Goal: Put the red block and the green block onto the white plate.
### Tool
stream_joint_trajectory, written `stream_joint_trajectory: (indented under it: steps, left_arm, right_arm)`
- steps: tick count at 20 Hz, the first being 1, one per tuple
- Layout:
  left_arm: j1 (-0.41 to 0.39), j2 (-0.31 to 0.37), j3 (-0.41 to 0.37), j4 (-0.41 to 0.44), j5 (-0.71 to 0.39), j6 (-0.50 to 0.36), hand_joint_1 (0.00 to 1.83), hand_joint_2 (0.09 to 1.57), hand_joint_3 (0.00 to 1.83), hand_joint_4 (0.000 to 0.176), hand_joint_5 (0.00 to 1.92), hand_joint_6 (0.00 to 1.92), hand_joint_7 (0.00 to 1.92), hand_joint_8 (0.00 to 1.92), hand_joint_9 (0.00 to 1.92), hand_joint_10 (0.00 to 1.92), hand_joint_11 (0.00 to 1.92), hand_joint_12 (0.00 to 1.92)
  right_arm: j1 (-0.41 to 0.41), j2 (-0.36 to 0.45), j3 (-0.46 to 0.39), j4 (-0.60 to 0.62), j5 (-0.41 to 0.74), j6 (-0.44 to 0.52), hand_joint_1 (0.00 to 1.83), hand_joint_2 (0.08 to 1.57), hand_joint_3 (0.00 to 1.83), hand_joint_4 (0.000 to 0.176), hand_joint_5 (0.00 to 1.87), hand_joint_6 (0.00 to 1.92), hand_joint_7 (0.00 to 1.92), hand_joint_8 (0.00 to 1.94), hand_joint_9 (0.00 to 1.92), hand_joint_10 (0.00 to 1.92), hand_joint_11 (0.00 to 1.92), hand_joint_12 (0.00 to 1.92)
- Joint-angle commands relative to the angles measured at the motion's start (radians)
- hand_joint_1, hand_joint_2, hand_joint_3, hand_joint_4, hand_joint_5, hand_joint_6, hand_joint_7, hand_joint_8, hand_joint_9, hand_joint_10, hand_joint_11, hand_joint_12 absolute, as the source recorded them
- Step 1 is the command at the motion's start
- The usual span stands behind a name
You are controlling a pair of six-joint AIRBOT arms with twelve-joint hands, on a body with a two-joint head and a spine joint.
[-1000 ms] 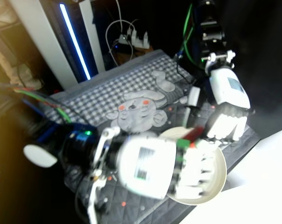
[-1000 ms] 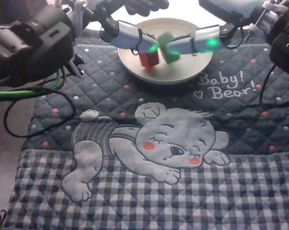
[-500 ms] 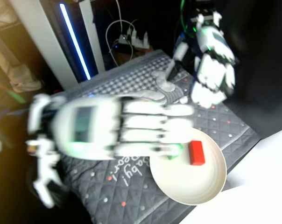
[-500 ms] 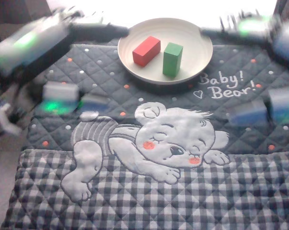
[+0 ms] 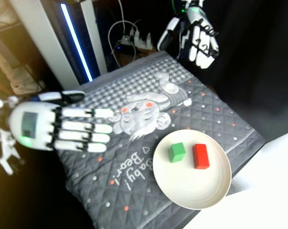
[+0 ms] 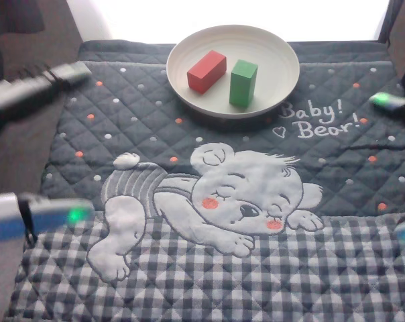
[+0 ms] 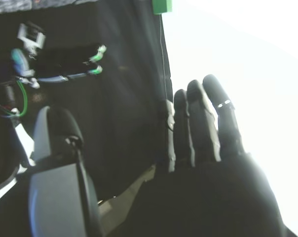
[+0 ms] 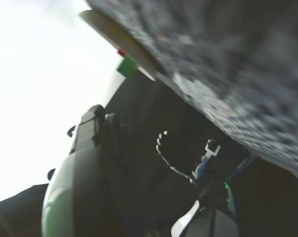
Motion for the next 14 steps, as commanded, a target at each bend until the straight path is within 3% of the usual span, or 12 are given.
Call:
stream_joint_trajectory:
  steps: [1,2,3,4,5,7,9,10,11,12,13,14]
  left_arm:
    - [-0.005,0.002,-0.002,0.003,-0.175,-0.008,0.65,0.92,0.01,0.053,0.16,0.00,0.21,0.01,0.29,0.02,0.00,1.12]
    - [-0.005,0.002,-0.002,0.003,-0.194,-0.008,0.65,0.92,0.01,0.053,0.16,0.00,0.21,0.01,0.29,0.02,0.00,1.12]
    - [-0.005,0.002,0.000,0.002,-0.217,-0.009,0.33,1.10,0.02,0.015,0.05,0.00,0.13,0.00,0.22,0.00,0.00,1.06]
    - [-0.008,0.002,0.003,0.000,-0.233,-0.016,0.33,1.10,0.02,0.015,0.05,0.00,0.13,0.00,0.22,0.00,0.00,1.06]
    - [-0.031,0.002,0.009,0.006,-0.234,-0.018,0.18,1.15,0.01,0.001,0.00,0.00,0.01,0.00,0.13,0.00,0.00,0.82]
    - [-0.098,-0.011,0.034,0.038,-0.234,-0.018,0.07,1.14,0.00,0.024,0.00,0.00,0.00,0.00,0.13,0.00,0.00,0.74]
    - [-0.159,-0.022,0.054,0.071,-0.234,-0.023,0.00,1.25,0.02,0.000,0.00,0.00,0.03,0.01,0.15,0.00,0.00,0.52]
    - [-0.183,-0.037,0.073,0.086,-0.234,-0.026,0.09,1.28,0.02,0.000,0.00,0.00,0.07,0.02,0.18,0.01,0.01,0.51]
    - [-0.195,-0.051,0.089,0.089,-0.234,-0.028,0.16,1.27,0.01,0.000,0.00,0.00,0.08,0.01,0.20,0.02,0.04,0.52]
    - [-0.197,-0.055,0.095,0.082,-0.234,-0.033,0.14,1.27,0.00,0.000,0.00,0.00,0.13,0.00,0.23,0.01,0.03,0.56]
    - [-0.197,-0.055,0.094,0.080,-0.234,-0.048,0.10,1.27,0.00,0.000,0.00,0.00,0.16,0.00,0.26,0.00,0.01,0.67]
    - [-0.195,-0.055,0.096,0.080,-0.234,-0.092,0.02,1.25,0.00,0.000,0.13,0.04,0.21,0.01,0.26,0.00,0.00,0.62]
  right_arm:
    - [-0.001,0.013,-0.004,0.026,0.186,0.004,0.65,0.89,0.01,0.088,0.17,0.00,0.21,0.00,0.15,0.00,0.00,0.15]
    - [-0.002,0.013,-0.006,0.027,0.205,0.004,0.65,0.89,0.01,0.088,0.17,0.00,0.21,0.00,0.15,0.00,0.00,0.15]
    - [-0.002,0.013,-0.006,0.027,0.220,0.004,0.58,1.00,0.01,0.081,0.11,0.00,0.18,0.00,0.11,0.01,0.00,0.17]
    - [-0.001,0.015,-0.006,0.027,0.249,0.004,0.58,1.00,0.01,0.081,0.11,0.00,0.18,0.00,0.11,0.01,0.00,0.17]
    - [-0.001,0.023,-0.010,0.026,0.272,0.004,0.68,1.05,0.00,0.106,0.03,0.00,0.05,0.00,0.01,0.00,0.00,0.01]
    - [-0.001,0.051,-0.027,0.019,0.295,0.004,0.46,1.16,0.01,0.074,0.05,0.00,0.01,0.00,0.03,0.00,0.02,0.01]
    - [-0.001,0.059,-0.031,-0.010,0.295,0.003,0.61,1.13,0.00,0.023,0.05,0.00,0.11,0.00,0.13,0.01,0.08,0.05]
    - [-0.001,0.070,-0.031,-0.019,0.296,0.003,0.58,1.17,0.00,0.045,0.18,0.01,0.09,0.00,0.09,0.00,0.04,0.06]
    - [-0.001,0.079,-0.031,-0.030,0.296,0.003,0.58,1.10,0.00,0.064,0.29,0.02,0.14,0.01,0.22,0.01,0.07,0.48]
    - [0.000,0.085,-0.034,-0.048,0.296,-0.007,0.70,1.10,0.00,0.000,0.74,0.10,0.52,0.06,0.34,0.02,0.01,0.79]
    - [0.000,0.090,-0.040,-0.055,0.296,-0.018,0.74,1.13,0.01,0.000,0.72,0.06,0.49,0.02,0.32,0.01,0.00,0.79]
    - [0.000,0.097,-0.049,-0.065,0.297,-0.027,0.80,1.05,0.00,0.000,0.93,0.14,0.72,0.06,0.52,0.06,0.08,1.04]
